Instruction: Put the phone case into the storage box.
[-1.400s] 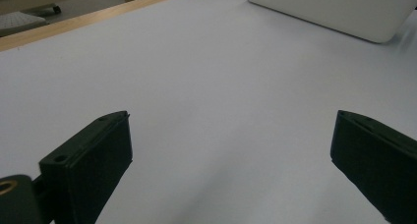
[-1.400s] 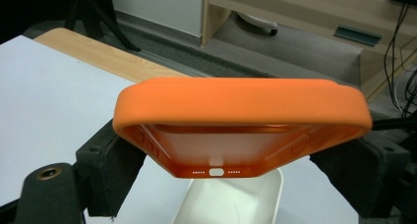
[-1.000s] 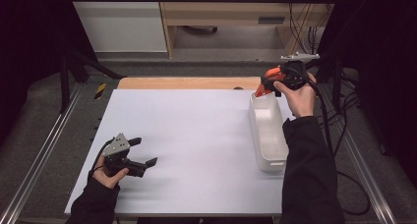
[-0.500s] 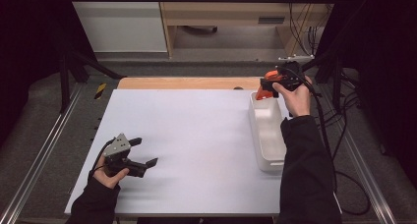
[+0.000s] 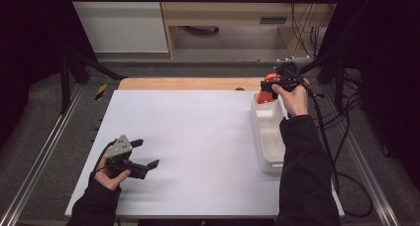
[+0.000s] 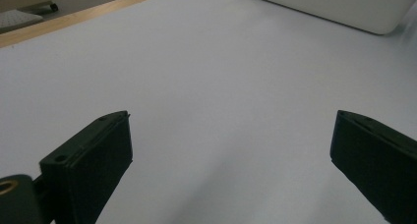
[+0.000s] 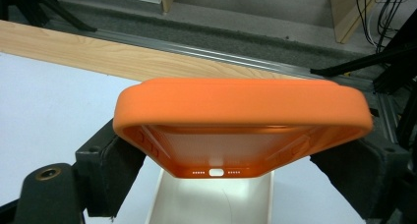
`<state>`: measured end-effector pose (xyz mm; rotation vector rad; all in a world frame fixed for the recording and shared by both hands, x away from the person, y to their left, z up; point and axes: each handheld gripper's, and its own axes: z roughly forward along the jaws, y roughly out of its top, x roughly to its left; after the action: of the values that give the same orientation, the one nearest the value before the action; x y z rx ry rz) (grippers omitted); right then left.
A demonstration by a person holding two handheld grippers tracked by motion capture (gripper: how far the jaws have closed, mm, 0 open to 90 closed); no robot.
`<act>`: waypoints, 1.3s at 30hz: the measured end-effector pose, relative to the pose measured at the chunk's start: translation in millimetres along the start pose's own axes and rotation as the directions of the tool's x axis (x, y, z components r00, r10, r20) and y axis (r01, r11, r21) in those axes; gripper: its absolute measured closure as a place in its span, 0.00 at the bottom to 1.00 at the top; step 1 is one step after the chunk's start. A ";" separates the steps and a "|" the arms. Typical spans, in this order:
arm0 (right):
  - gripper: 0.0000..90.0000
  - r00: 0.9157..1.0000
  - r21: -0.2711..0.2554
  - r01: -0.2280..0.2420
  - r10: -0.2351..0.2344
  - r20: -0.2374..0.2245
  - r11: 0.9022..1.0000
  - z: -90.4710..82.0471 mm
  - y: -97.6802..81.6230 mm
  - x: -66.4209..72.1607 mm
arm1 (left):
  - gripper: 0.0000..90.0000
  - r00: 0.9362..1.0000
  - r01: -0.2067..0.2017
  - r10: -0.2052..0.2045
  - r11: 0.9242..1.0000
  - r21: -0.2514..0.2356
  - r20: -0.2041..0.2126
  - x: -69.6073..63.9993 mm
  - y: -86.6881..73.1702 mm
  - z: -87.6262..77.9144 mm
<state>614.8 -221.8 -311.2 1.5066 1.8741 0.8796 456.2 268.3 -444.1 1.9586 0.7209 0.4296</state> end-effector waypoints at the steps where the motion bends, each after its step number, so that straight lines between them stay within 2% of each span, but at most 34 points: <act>1: 0.17 1.000 0.001 -0.004 0.004 0.000 1.000 1.0 0.0 0.3 | 0.02 1.000 0.000 0.000 1.000 0.000 0.001 0.0 0.0 0.0; 10: 0.17 0.999 0.025 -0.032 0.032 0.012 0.999 11.1 -0.7 0.1 | 0.02 1.000 -0.002 0.002 1.000 0.002 0.002 -0.1 -0.1 0.3; 18: 0.17 0.998 0.047 -0.044 0.042 0.037 0.998 21.7 -1.5 1.0 | 0.02 1.000 -0.006 0.006 1.000 0.006 0.002 -0.5 -0.2 0.9; 39: 0.17 0.996 0.108 -0.073 0.066 0.062 0.991 52.6 -13.2 3.7 | 0.02 1.000 -0.011 0.011 1.000 0.014 0.004 -1.1 -0.6 2.3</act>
<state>646.7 -212.8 -354.2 1.6549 1.8643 0.7652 456.5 266.2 -445.8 1.9771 0.7129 0.4286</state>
